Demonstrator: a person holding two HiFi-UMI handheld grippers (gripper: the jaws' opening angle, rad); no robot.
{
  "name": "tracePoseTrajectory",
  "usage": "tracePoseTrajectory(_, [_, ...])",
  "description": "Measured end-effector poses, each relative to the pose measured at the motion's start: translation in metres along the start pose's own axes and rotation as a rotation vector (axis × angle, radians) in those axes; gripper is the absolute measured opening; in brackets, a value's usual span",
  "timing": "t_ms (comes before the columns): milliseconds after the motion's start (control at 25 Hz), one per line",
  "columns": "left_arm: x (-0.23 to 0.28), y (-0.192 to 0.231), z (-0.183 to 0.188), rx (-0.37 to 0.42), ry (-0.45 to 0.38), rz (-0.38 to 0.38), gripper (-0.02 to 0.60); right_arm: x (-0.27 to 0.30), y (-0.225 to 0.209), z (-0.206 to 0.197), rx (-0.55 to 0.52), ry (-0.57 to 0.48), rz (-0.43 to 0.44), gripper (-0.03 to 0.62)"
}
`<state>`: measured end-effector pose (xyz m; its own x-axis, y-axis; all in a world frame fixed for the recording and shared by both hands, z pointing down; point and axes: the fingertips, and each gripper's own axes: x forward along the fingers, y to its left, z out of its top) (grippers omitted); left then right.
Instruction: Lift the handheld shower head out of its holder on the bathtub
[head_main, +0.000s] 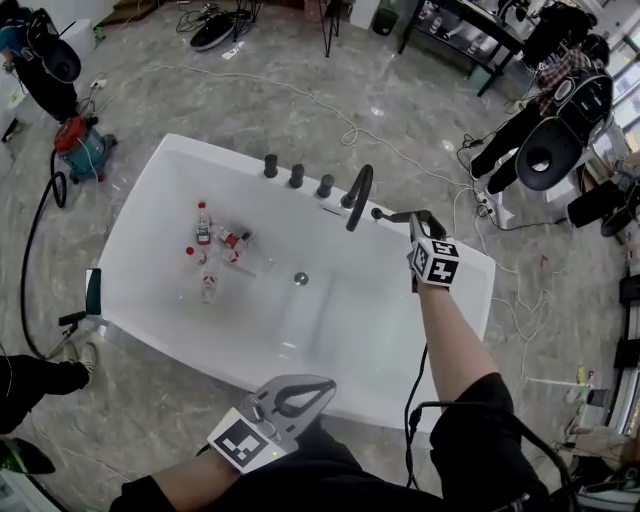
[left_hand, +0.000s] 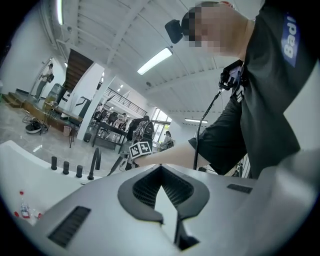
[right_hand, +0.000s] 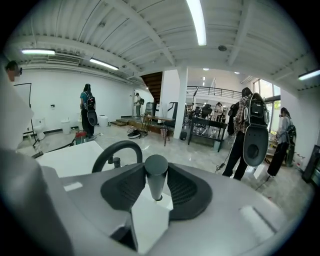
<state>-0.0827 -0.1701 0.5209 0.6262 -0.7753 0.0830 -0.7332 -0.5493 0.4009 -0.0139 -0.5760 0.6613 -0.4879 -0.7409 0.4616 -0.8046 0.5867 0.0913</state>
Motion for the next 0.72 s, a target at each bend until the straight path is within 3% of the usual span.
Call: tracePoseTrajectory(720, [-0.025,-0.095,0.052,0.095,0.017,-0.118,0.000,-0.230,0.067,-0.005,0.083,-0.080,0.035,0.130])
